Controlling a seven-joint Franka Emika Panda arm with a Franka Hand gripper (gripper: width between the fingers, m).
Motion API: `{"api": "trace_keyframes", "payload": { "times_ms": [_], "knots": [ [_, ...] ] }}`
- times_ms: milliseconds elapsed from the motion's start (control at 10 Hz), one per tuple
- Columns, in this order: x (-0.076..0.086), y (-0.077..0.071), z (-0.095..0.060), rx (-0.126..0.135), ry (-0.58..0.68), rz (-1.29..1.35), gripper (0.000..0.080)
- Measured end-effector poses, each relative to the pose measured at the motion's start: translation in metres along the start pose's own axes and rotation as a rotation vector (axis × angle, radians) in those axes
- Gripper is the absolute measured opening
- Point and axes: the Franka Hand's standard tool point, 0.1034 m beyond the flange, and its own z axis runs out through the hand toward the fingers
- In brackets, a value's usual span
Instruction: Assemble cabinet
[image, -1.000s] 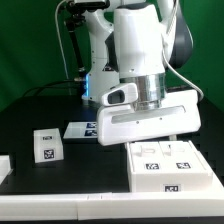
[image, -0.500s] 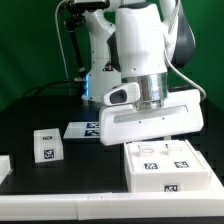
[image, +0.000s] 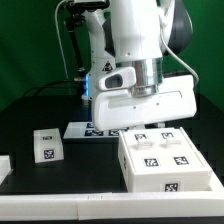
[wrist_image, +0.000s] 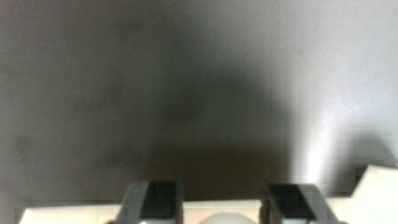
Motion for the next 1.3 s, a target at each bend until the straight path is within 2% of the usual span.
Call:
{"api": "trace_keyframes", "payload": {
  "times_ms": [300, 600, 1100, 1300],
  "knots": [
    [0.014, 0.001, -0.046, -0.019, 0.027, -0.014, 0.0208],
    [0.028, 0.003, -0.071, -0.03, 0.052, -0.035, 0.02],
    [0.058, 0.003, -0.09, -0.032, 0.079, -0.045, 0.0174],
    [0.064, 0.003, -0.092, -0.031, 0.079, -0.045, 0.0158]
  ]
}}
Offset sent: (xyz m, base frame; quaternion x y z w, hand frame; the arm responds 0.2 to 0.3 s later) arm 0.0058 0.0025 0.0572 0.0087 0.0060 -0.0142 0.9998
